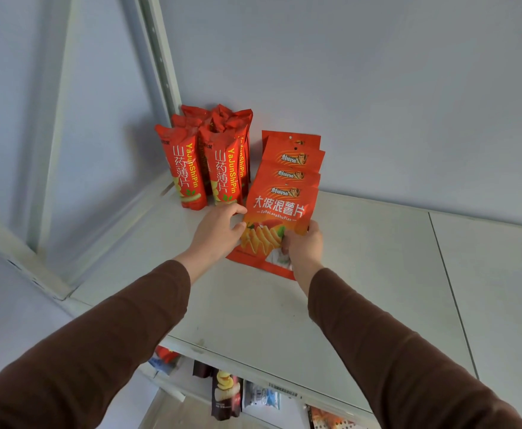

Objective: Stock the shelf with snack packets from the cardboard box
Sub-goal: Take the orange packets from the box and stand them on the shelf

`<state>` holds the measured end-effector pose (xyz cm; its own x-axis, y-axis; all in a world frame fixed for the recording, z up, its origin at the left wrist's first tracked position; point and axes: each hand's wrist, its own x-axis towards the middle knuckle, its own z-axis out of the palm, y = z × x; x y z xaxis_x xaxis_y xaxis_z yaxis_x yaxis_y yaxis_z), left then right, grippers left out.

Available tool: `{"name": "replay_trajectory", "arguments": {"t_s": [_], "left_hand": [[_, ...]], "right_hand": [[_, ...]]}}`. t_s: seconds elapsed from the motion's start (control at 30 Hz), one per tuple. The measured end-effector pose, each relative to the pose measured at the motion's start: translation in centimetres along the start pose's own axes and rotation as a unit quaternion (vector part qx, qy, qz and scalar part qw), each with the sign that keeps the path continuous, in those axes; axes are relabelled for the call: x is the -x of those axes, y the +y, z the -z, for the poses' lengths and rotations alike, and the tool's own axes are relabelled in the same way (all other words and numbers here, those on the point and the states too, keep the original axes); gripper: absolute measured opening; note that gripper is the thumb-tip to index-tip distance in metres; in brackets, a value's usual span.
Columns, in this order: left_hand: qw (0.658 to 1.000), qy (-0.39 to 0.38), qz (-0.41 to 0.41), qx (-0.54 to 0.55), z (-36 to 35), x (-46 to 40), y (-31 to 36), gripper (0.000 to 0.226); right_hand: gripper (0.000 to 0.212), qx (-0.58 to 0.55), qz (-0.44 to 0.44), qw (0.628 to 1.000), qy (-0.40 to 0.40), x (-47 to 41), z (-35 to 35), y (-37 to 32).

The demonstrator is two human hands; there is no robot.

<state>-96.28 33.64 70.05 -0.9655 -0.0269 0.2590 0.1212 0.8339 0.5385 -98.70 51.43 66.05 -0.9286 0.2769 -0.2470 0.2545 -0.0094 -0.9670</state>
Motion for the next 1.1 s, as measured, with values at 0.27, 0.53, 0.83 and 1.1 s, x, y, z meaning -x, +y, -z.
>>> {"name": "replay_trajectory", "arguments": {"t_s": [0.27,0.53,0.83,1.1], "left_hand": [[1.000,-0.003,0.013,-0.003,0.0,0.4,-0.3,0.030],[0.998,-0.015,0.011,-0.062,0.8,1.8,-0.5,0.039],[0.983,0.018,0.049,-0.177,3.0,8.9,0.9,0.040],[0.953,0.025,0.235,-0.189,3.0,26.1,4.3,0.043]], "right_hand": [[0.026,0.017,0.028,0.999,-0.024,-0.1,0.9,-1.0],[0.059,0.204,0.154,0.967,0.007,1.1,3.5,-1.6],[0.049,0.368,0.366,0.839,-0.160,6.5,4.3,-2.2],[0.043,0.379,0.474,0.710,-0.357,16.0,6.8,3.6]]}}
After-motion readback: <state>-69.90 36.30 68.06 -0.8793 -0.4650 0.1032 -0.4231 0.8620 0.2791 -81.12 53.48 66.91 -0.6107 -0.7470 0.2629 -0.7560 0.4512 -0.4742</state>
